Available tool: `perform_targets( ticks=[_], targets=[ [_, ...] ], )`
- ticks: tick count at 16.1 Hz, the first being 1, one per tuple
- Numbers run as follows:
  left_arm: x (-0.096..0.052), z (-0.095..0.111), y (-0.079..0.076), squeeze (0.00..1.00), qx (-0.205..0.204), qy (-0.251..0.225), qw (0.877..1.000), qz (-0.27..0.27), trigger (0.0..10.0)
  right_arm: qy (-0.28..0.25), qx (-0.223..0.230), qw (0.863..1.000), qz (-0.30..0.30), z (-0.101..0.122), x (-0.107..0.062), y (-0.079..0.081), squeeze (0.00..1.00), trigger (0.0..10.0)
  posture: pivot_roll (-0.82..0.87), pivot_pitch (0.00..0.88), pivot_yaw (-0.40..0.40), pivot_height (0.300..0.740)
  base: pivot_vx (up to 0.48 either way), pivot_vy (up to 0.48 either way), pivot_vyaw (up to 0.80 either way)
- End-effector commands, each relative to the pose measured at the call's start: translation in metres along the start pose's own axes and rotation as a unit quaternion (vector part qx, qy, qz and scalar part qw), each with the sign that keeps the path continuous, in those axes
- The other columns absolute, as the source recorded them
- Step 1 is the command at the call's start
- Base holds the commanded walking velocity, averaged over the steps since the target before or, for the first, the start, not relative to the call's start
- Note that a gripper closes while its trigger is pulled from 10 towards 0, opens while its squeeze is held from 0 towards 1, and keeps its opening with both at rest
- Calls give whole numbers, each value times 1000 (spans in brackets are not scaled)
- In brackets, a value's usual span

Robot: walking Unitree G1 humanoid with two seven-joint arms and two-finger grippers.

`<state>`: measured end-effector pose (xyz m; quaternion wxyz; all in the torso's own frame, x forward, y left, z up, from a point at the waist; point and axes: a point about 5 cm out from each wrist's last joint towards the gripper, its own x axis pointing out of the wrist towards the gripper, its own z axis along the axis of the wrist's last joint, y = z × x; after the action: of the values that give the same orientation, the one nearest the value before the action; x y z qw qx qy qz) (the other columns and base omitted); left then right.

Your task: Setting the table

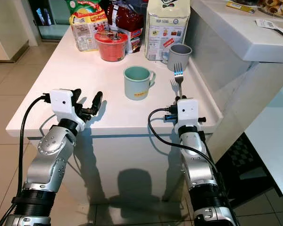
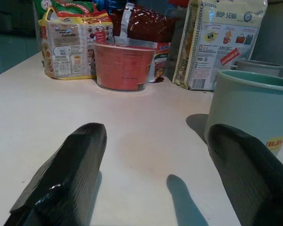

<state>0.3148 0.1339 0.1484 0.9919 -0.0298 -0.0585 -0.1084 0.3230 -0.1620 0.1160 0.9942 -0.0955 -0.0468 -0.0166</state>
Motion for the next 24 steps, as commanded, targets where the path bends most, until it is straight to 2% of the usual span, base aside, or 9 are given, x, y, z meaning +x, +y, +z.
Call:
perform_targets(
  ticks=[1, 24],
  targets=[
    [3, 2, -2, 0, -8, -5, 1000, -1, 10000, 11, 5, 1000, -10, -2, 0, -7, 0, 0, -1, 0, -5, 740, 0, 0, 0],
    [6, 6, -2, 0, -8, -14, 1000, 7, 10000, 22, 6, 1000, -14, -6, -1, -9, 0, 0, -4, 0, -6, 740, 0, 0, 0]
  ],
)
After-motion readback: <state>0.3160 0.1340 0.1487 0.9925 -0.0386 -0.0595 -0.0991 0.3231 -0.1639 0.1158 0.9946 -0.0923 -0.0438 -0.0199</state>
